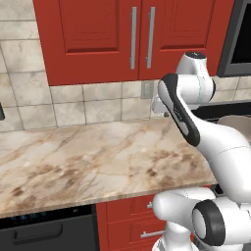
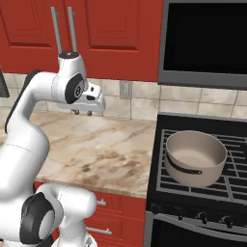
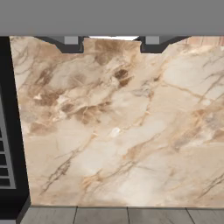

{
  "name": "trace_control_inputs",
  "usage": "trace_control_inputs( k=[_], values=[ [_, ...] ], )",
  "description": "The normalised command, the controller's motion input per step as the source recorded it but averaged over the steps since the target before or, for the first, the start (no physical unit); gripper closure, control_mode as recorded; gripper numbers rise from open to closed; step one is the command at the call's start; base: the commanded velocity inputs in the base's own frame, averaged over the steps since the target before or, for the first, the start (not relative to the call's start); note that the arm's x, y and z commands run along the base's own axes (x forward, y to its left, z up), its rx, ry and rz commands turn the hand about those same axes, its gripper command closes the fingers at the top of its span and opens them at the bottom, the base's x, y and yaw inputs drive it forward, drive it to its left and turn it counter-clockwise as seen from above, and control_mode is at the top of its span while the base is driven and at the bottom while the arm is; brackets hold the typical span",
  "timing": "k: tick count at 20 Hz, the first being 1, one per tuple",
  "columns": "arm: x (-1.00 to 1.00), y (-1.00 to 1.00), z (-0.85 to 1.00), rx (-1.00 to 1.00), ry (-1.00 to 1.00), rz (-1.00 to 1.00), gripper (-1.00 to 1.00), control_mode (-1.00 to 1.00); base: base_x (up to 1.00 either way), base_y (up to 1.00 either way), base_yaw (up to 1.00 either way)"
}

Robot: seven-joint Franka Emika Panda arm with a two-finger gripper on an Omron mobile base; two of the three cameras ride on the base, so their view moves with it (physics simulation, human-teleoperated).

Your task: Open the cabinet and move the ladle to the pot. Then close the cabinet.

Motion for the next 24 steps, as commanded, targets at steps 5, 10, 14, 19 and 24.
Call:
trace_control_inputs(
  k=[5,10,14,19,24],
  values=[
    [-0.13,0.22,0.00,-0.05,-0.02,0.01,-1.00,-1.00,0.00,0.00,0.00],
    [-0.23,0.44,0.00,-0.08,-0.01,0.02,-1.00,-1.00,0.00,0.00,0.00],
    [-0.18,0.29,0.11,-0.06,-0.13,0.00,-1.00,-1.00,0.00,0.00,0.00],
    [-0.02,0.15,0.41,-0.02,-0.21,-0.02,-1.00,-1.00,0.00,0.00,0.00],
    [0.00,0.11,0.46,0.00,-0.18,-0.07,-1.00,-1.00,0.00,0.00,0.00]
  ],
)
